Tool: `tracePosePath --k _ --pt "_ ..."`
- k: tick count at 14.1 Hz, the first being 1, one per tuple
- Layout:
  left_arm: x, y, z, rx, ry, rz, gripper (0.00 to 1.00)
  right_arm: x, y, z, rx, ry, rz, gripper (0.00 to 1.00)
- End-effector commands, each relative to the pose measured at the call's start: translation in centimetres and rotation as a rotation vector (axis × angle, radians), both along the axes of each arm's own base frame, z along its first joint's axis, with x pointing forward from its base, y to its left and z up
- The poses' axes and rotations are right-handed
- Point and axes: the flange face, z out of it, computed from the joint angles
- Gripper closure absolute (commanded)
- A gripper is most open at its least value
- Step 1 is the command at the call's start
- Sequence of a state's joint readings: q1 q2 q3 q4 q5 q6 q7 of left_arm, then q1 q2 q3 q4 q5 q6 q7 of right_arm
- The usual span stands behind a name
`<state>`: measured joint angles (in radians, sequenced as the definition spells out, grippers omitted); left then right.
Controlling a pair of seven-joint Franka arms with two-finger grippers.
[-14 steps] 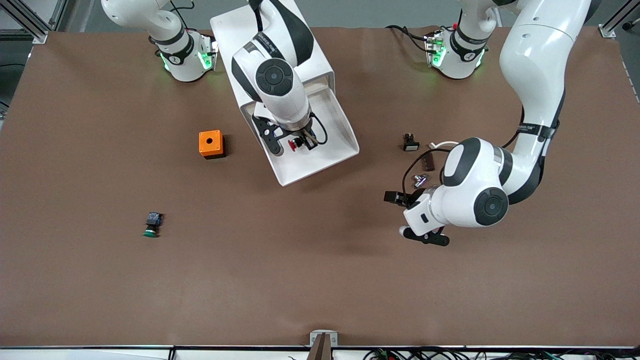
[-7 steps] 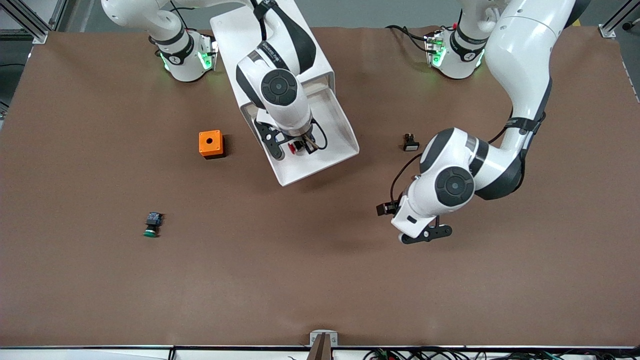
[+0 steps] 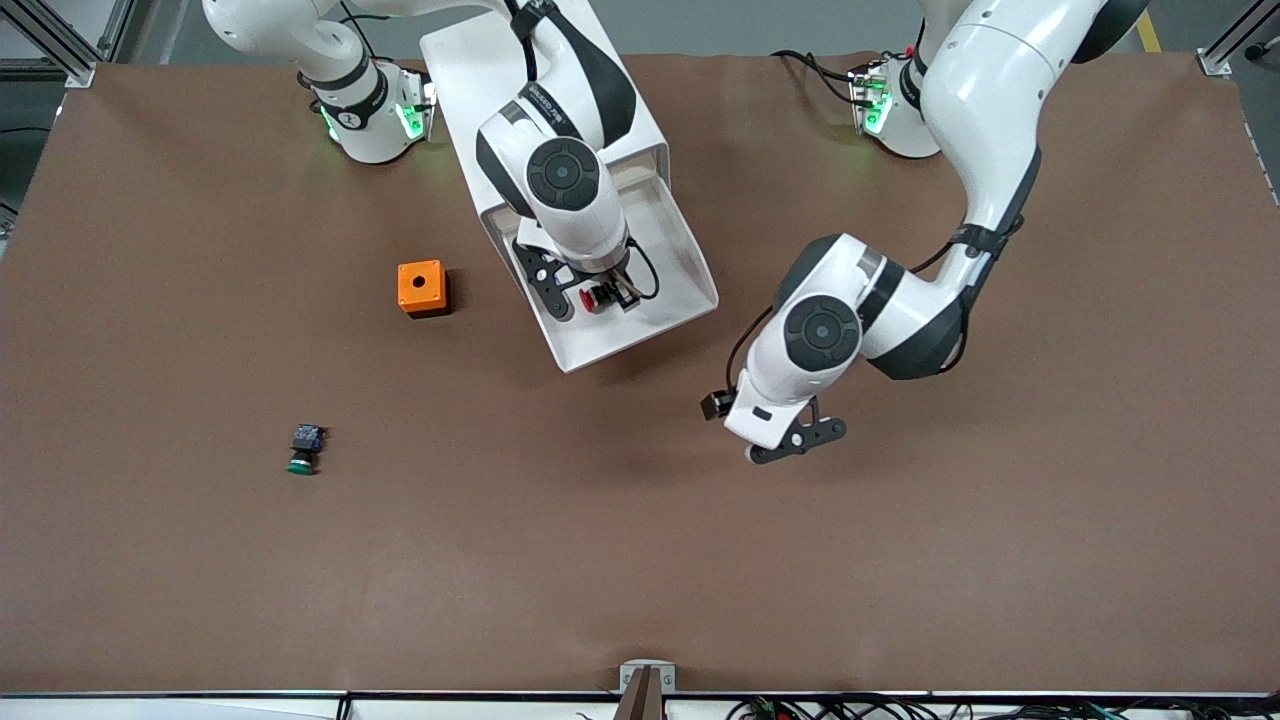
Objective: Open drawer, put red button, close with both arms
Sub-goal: 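Lower the red button into the drawer and open the right gripper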
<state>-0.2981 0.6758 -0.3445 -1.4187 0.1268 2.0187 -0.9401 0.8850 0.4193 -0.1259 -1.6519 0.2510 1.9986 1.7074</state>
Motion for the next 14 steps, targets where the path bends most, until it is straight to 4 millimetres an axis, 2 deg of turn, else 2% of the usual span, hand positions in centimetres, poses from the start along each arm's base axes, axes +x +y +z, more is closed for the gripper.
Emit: tracePosePath --k 1,3,5,6,9,13,14 --pt "-0.3 0.1 -0.4 0.014 -0.020 0.010 0.00 1.3 -0.6 3.7 0.004 0.023 -0.008 0.00" --pt "-1.1 -0.6 -1.4 0.008 -0.022 0.025 0.00 3.0 -2.2 6.6 -0.004 0.042 -0.025 0.00" --pt "-2.5 -2.5 -1.9 -0.005 -0.014 0.032 0.00 4.6 -4.7 10.5 0.009 0.032 -0.034 0.00" --pt "-2.9 -3.1 -1.9 -0.009 -0.011 0.028 0.00 5.5 -6.5 12.4 0.031 0.016 -0.020 0.00" --pt "-4.0 -4.7 -1.9 -0.046 0.016 0.073 0.00 7.6 -13.6 17.1 0.075 -0.001 0.065 0.00" --pt "-6.3 -7.4 -2.4 -0.037 0.032 0.084 0.00 9.8 -23.9 19.6 0.103 0.002 0.315 0.00" --pt "-6.4 -7.6 -2.5 -0.037 0.035 0.090 0.00 10.3 -26.2 20.0 0.121 -0.003 0.376 0.00"
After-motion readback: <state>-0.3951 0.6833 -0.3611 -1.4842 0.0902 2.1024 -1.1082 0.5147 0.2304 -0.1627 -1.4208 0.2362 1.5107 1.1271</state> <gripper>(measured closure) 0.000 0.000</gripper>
